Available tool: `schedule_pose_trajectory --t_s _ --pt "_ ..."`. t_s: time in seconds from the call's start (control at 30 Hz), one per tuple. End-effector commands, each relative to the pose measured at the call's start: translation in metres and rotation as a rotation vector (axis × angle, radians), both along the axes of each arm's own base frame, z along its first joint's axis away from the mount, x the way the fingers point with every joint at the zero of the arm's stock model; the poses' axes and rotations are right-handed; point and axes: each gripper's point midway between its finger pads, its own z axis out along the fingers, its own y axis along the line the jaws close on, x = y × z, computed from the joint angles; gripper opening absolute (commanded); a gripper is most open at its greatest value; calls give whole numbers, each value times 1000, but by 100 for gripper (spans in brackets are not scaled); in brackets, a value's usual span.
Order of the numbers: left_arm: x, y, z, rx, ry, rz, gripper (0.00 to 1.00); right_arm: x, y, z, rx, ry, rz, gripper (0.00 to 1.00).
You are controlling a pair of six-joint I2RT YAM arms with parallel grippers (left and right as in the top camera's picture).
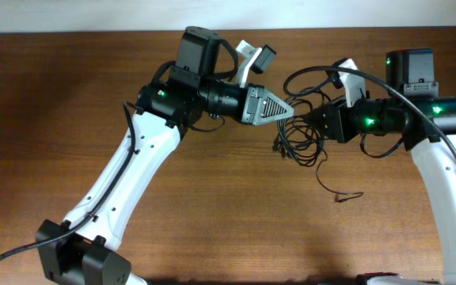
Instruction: Untangle cables
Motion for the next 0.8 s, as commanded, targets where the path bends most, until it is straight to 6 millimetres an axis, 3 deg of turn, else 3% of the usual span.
schedule_pose_trajectory --t_s 0.0,0.17,0.37,0.53,0.67,0.77 --pt "-7 -3 6 -30 10 -42 0 -2 8 2 45 14 18 29" --pt "-5 -3 5 -22 -2 -32 0 4 3 0 16 -4 -3 28" --pt "22 3 -15 95 -57 115 0 -2 1 5 36 12 -3 29" --pt "22 3 -16 98 -57 117 0 4 2 8 38 -24 -2 27" --pt "22 3 -17 103 -53 121 0 8 2 11 39 -44 -2 16" --pt "22 3 -17 103 -54 121 0 8 2 11 39 -44 -2 13"
